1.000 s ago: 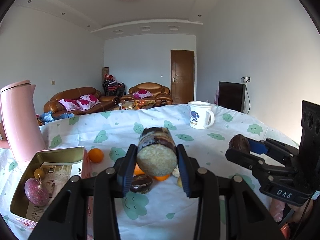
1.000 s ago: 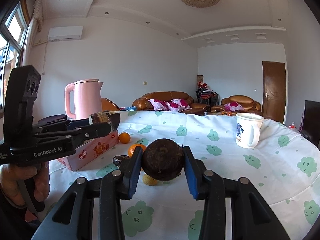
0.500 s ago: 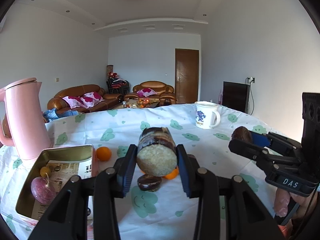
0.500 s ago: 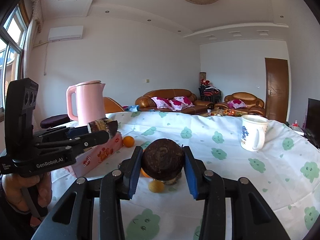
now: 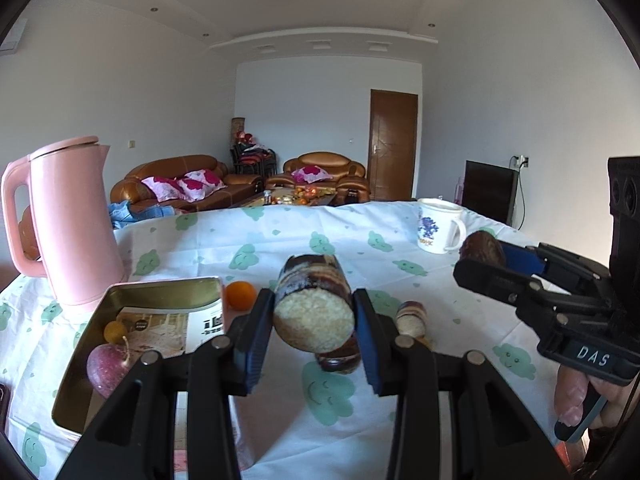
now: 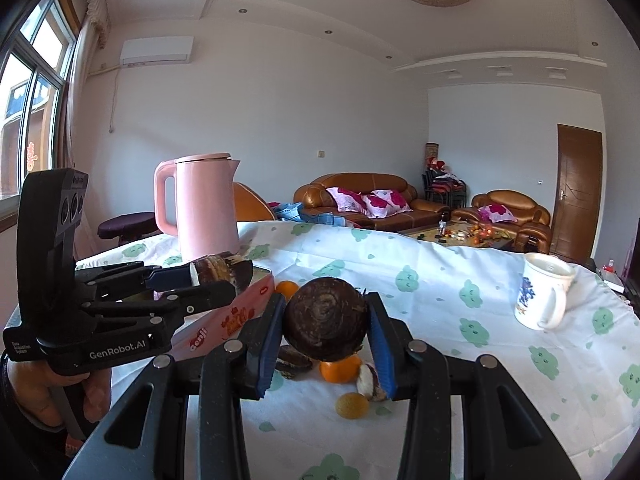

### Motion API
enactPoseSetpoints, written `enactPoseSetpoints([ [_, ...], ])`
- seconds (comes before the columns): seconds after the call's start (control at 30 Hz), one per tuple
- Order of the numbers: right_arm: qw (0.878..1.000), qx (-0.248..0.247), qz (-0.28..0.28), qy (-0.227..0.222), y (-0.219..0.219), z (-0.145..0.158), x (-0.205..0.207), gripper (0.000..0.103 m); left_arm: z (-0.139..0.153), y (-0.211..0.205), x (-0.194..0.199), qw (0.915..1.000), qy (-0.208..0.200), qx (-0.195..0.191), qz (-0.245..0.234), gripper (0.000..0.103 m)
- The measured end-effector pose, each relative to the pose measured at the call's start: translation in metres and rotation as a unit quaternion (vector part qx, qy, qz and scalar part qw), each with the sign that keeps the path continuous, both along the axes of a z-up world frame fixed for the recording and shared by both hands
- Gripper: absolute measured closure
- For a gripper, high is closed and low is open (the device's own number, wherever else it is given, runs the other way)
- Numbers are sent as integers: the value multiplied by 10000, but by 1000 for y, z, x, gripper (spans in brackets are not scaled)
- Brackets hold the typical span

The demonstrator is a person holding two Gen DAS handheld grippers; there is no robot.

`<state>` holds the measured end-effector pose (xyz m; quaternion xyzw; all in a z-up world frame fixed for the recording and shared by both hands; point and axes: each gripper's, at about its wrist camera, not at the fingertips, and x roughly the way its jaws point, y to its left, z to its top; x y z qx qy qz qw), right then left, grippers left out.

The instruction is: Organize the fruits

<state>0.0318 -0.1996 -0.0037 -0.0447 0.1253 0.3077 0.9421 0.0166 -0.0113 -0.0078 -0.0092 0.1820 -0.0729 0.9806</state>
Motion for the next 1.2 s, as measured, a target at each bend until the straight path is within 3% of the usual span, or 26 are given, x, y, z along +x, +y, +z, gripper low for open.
enactPoseSetpoints([
  [0.7,9989,-105,444,136,45,25,32,61,-4,42,8,9985,229,-50,490,62],
  [1.2,9958,-189,813,375,99,22,51,61,-6,75,16,9964,409,-91,735,62],
])
